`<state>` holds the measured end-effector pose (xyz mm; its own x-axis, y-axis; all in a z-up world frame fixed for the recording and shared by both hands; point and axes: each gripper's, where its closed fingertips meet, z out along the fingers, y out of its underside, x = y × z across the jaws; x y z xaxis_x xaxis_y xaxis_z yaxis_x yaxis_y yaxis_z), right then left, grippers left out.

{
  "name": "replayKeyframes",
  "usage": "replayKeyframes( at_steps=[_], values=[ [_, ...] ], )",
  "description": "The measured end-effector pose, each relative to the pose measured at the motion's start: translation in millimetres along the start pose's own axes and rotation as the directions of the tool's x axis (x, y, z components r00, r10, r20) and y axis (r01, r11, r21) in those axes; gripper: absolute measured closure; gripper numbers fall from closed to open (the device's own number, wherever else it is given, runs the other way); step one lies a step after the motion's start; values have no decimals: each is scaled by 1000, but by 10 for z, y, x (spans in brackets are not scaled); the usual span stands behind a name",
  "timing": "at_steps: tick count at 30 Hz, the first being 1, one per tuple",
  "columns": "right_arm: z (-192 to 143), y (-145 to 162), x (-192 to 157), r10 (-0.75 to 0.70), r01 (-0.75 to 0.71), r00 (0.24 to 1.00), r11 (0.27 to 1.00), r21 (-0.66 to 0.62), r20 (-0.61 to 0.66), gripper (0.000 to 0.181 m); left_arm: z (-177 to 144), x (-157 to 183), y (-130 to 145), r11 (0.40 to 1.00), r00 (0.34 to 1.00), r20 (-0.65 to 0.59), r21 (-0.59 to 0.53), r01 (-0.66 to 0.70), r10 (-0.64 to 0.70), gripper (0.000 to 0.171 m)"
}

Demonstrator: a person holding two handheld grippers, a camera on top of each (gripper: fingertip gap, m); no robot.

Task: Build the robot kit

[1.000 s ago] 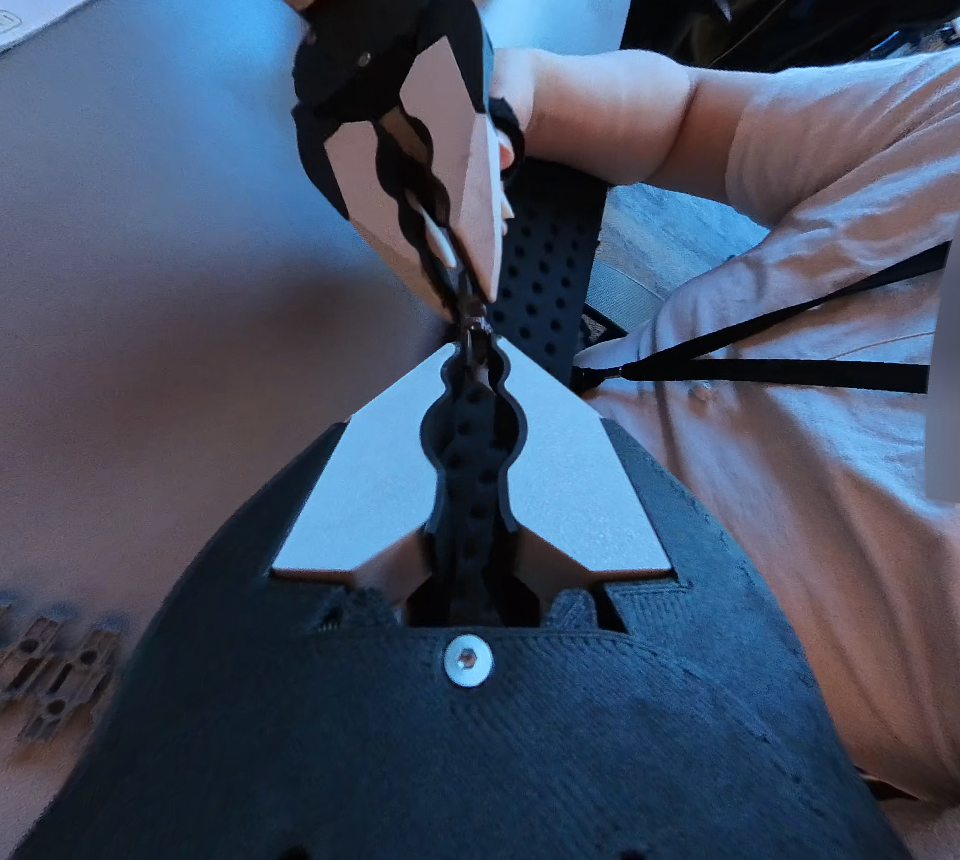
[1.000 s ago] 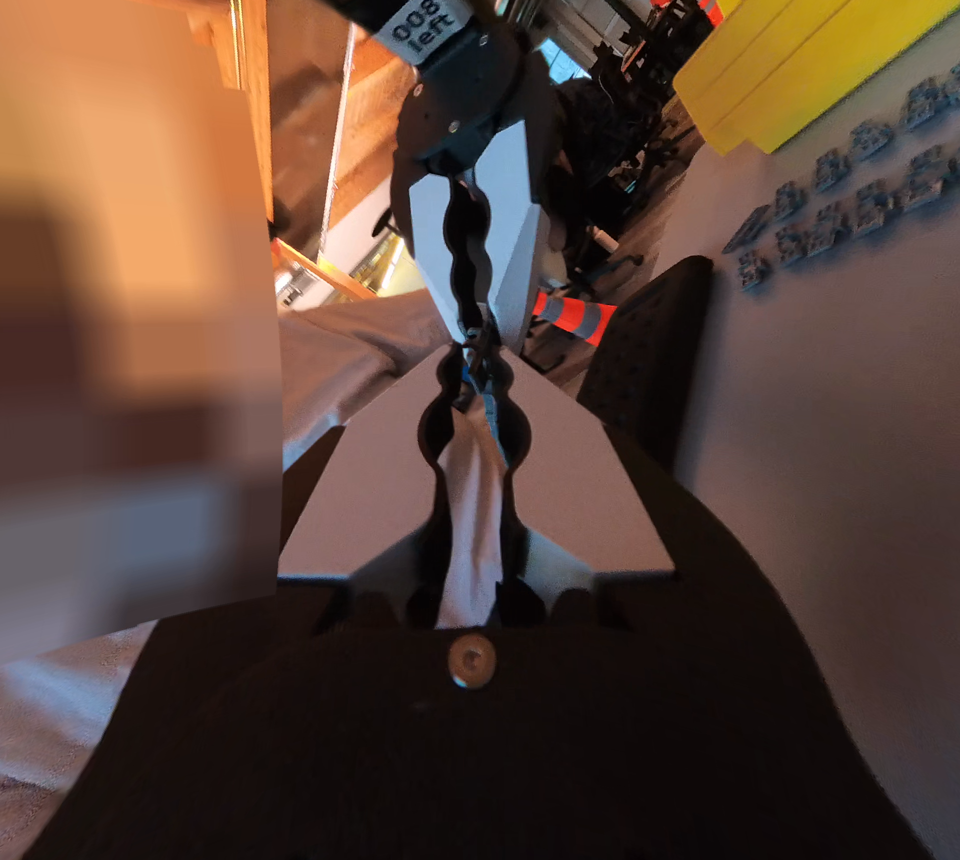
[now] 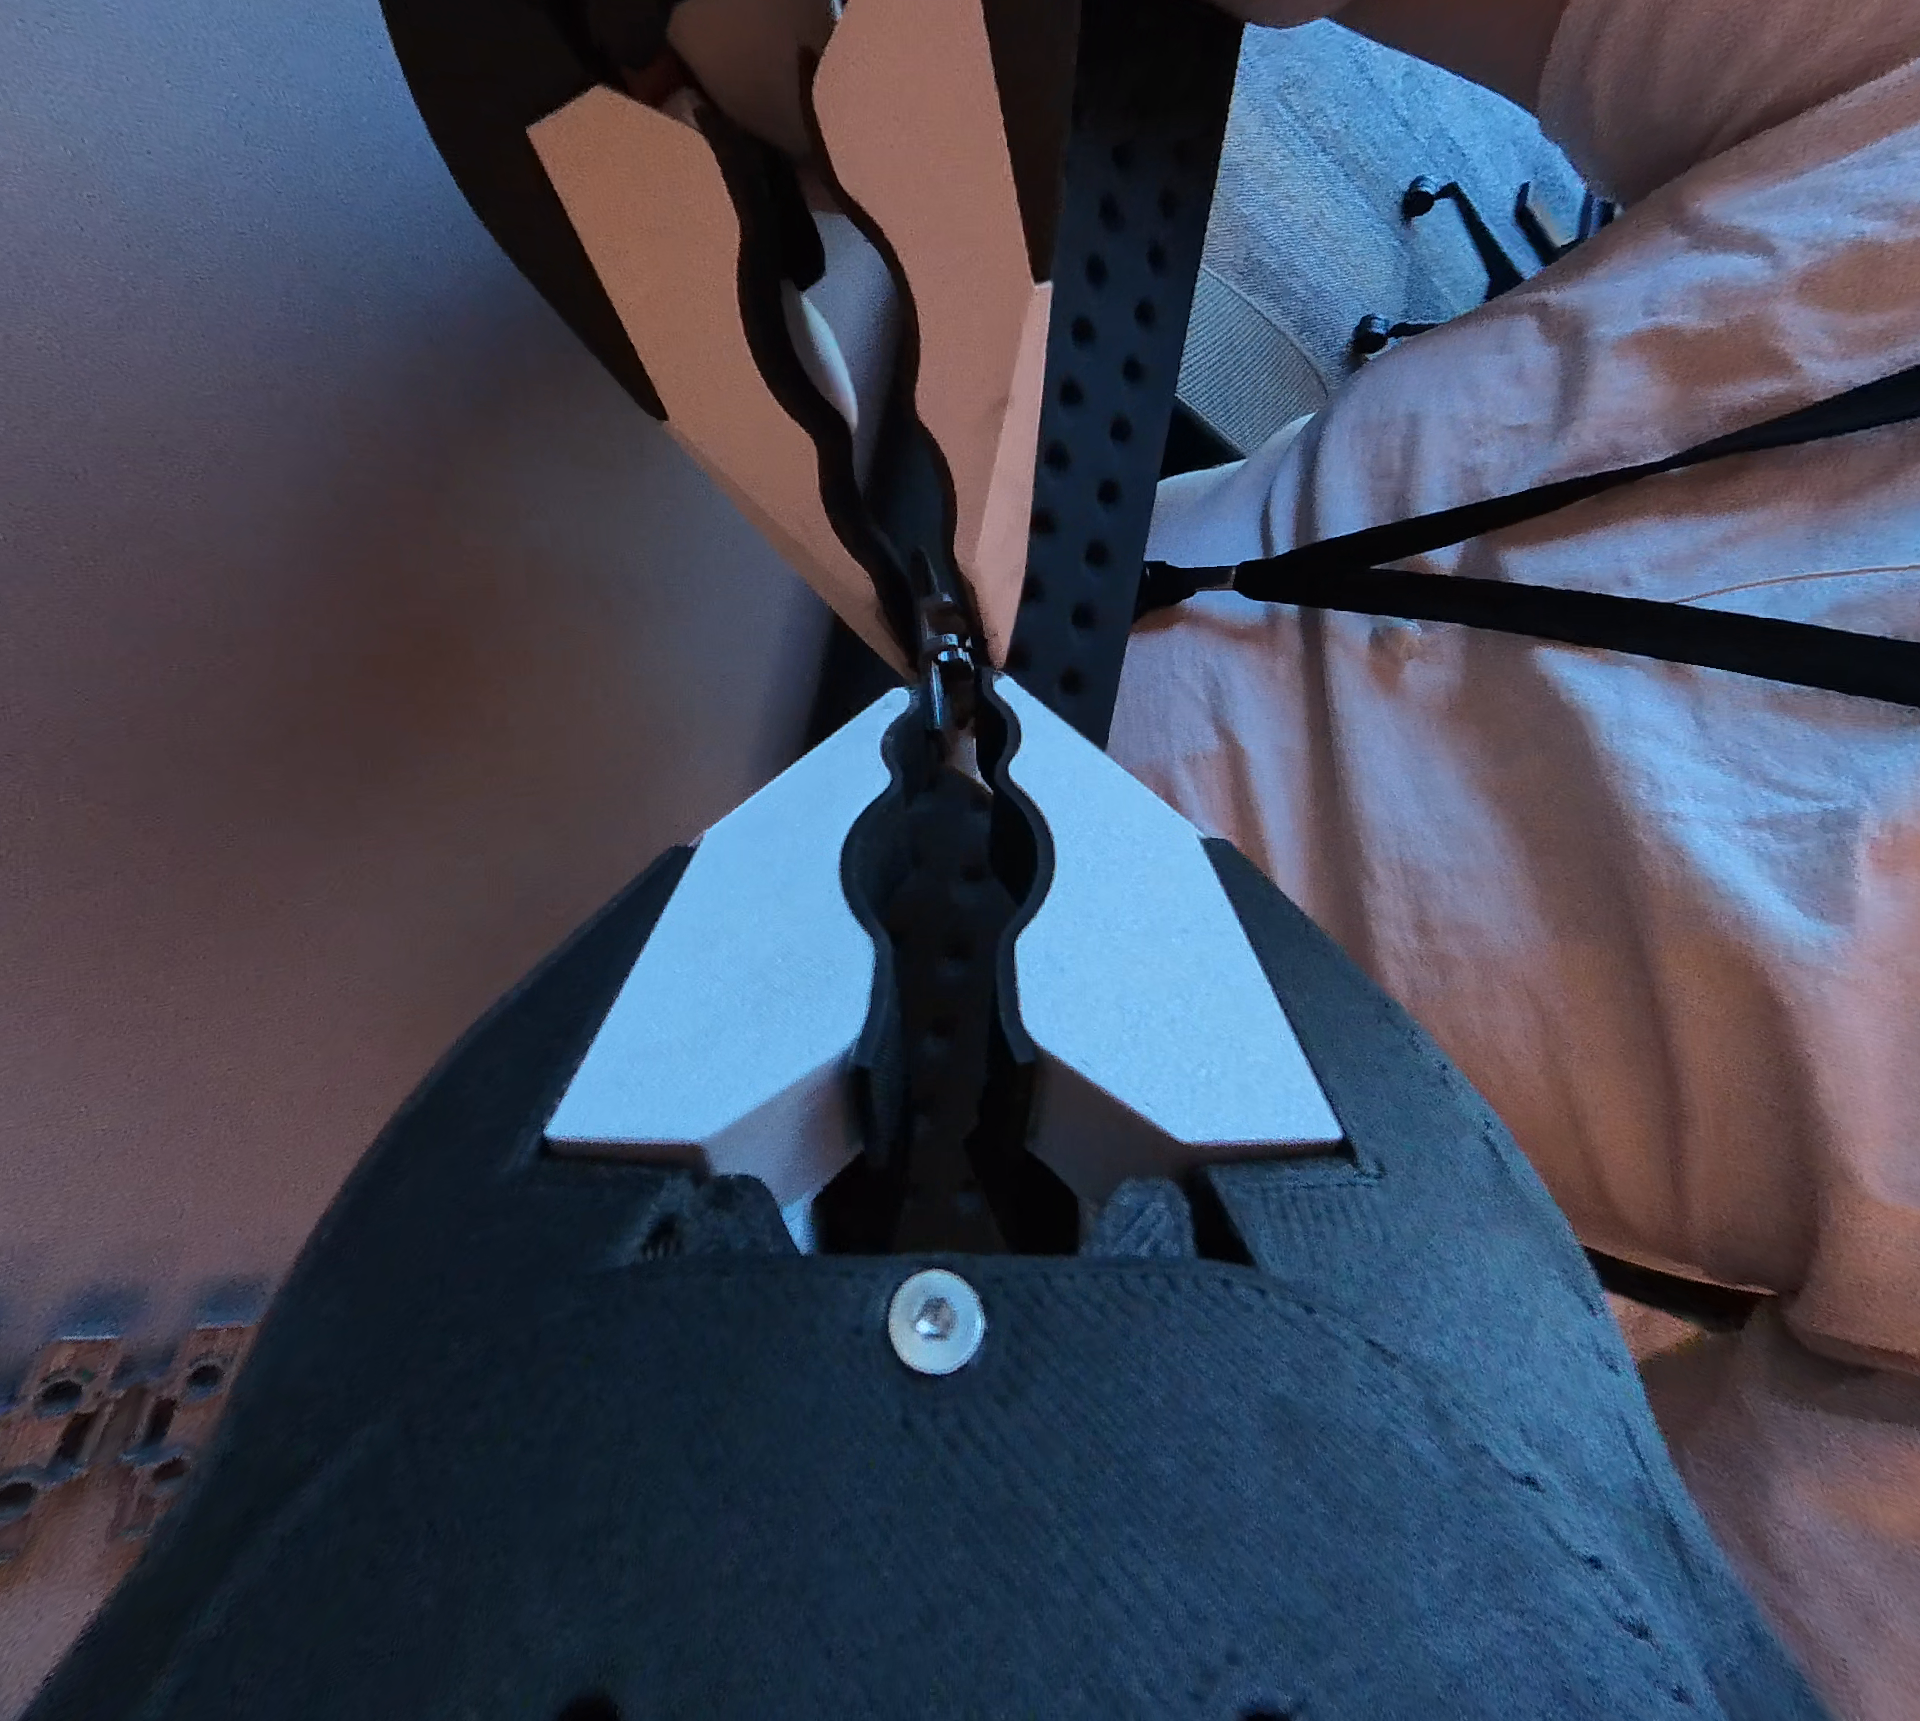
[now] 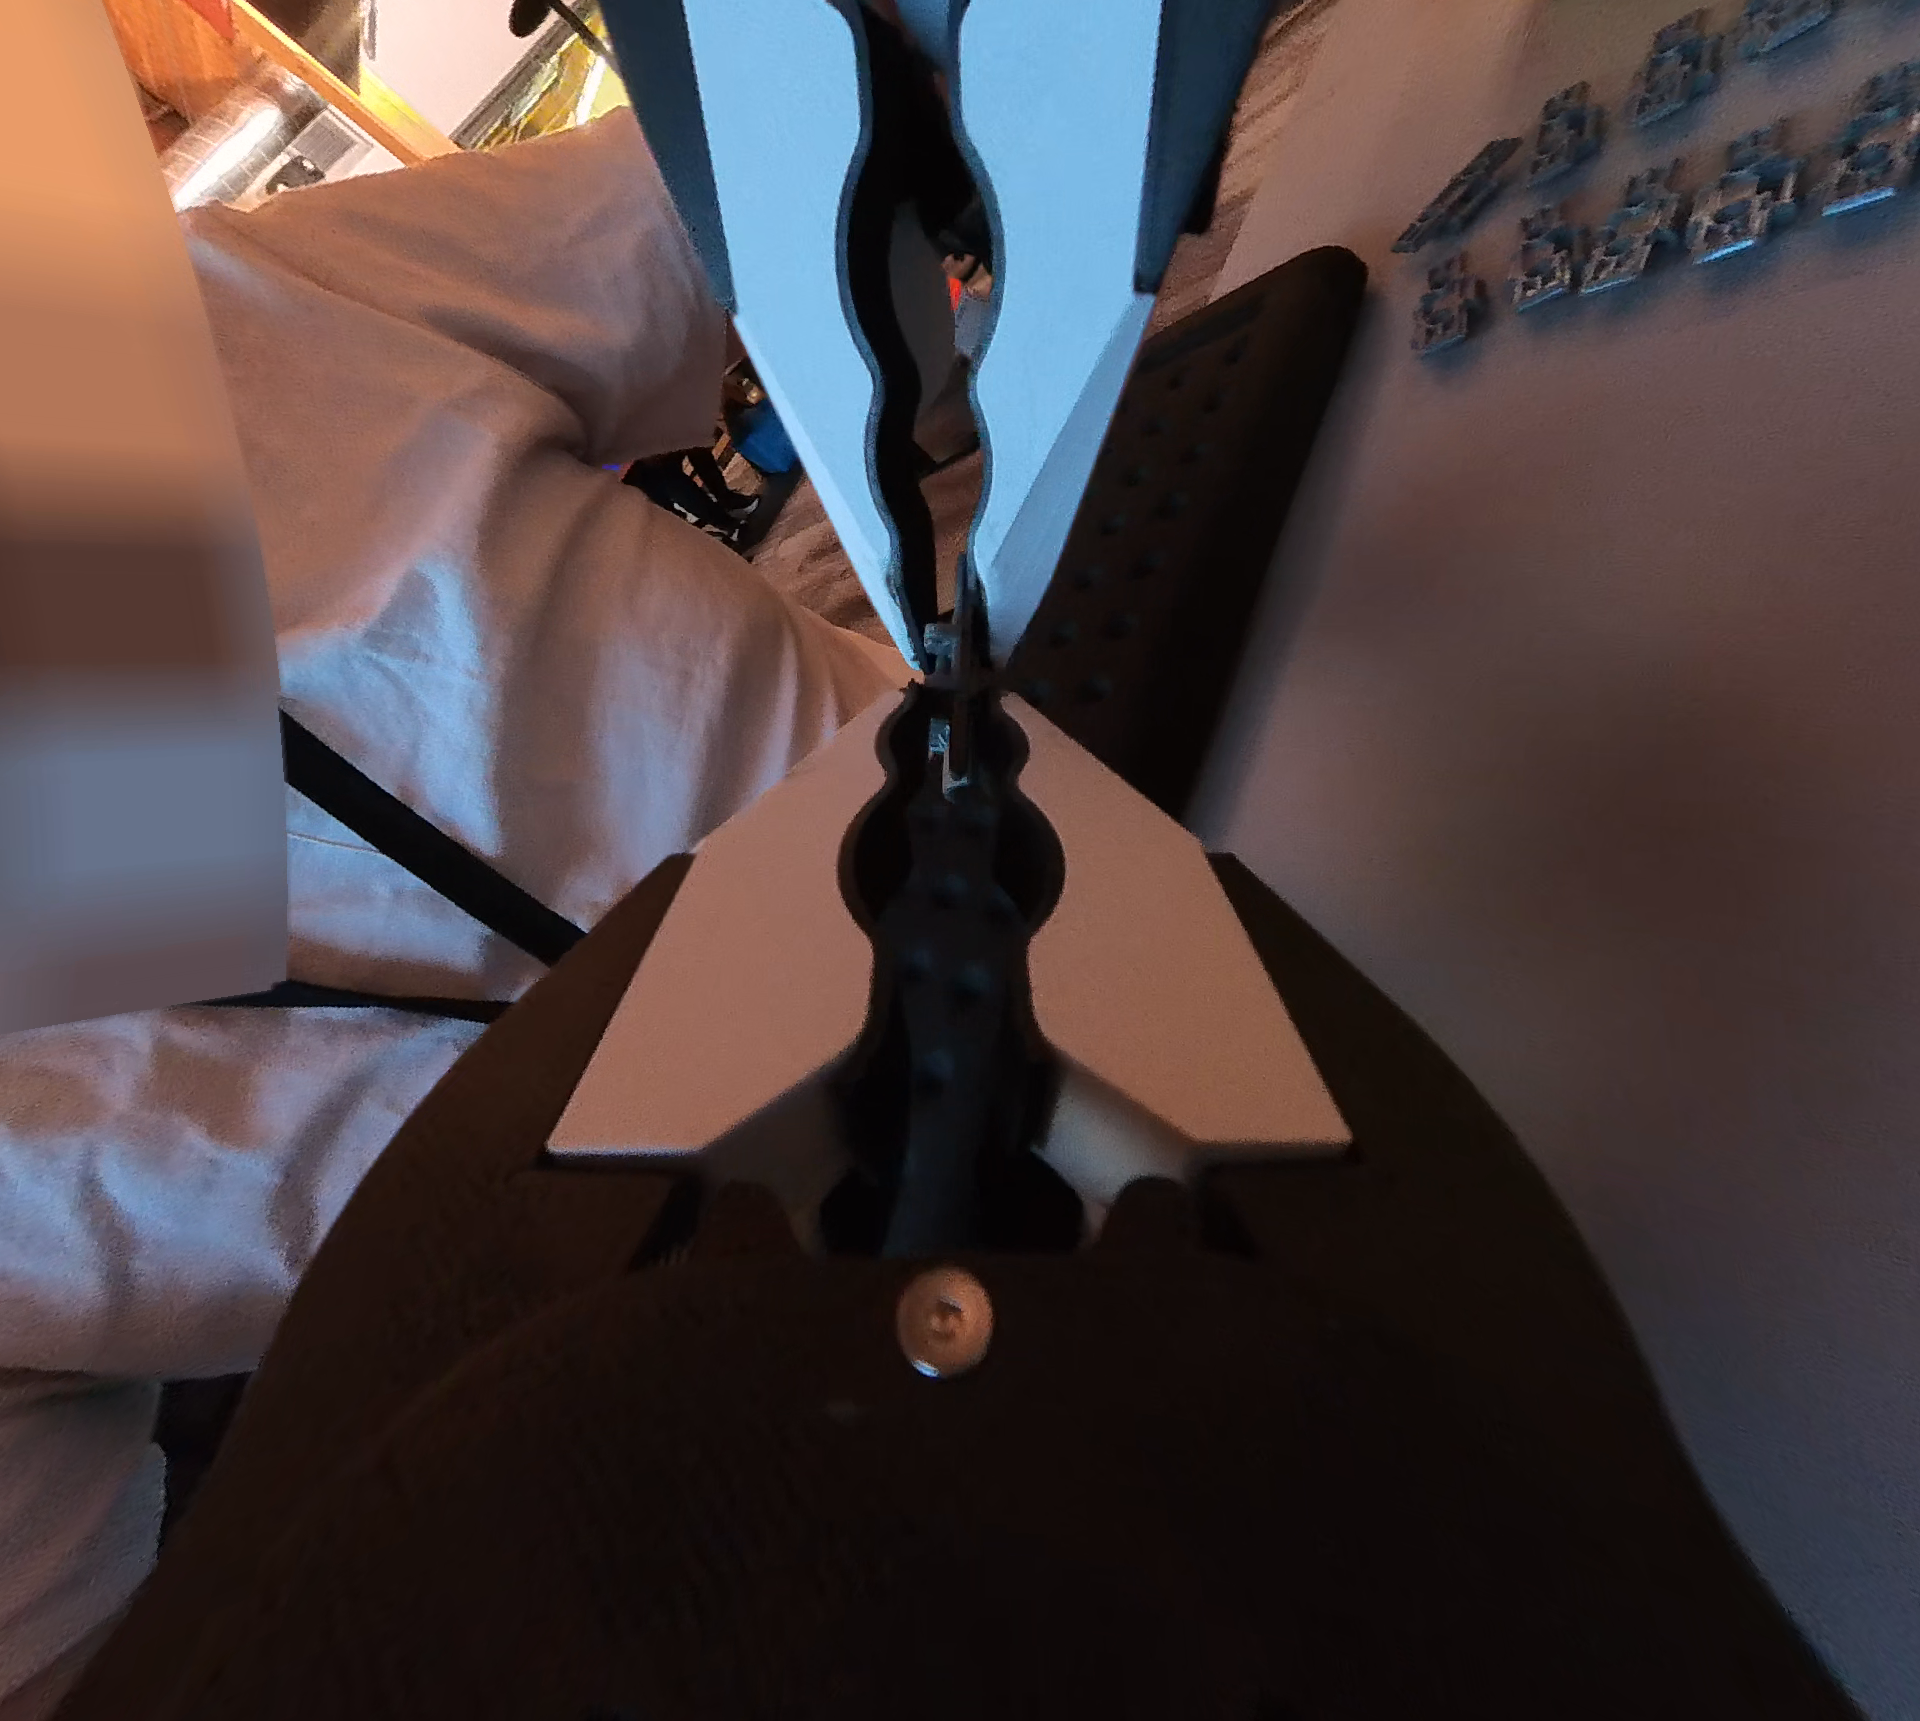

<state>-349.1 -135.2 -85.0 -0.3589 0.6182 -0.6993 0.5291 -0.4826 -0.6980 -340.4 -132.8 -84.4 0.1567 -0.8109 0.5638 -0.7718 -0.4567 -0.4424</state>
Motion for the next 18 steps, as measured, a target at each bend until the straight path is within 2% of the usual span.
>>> replayKeyframes(
  at_steps=[6, 14, 18],
  values=[
    [-7, -41, -22, -71, 71, 996, 997, -6, -58, 176, -42, 19, -21, 999, 999, 25, -13, -39, 39, 165],
    [34, -26, 29, -45, 45, 997, 999, 0, -68, 176, -37, -20, 36, 997, 999, 27, -68, -31, 33, 165],
    [-55, -130, 22, -10, 13, 999, 997, 81, -34, 175, -129, -42, -78, 1000, 999, -28, 7, -15, 16, 164]
  ],
)
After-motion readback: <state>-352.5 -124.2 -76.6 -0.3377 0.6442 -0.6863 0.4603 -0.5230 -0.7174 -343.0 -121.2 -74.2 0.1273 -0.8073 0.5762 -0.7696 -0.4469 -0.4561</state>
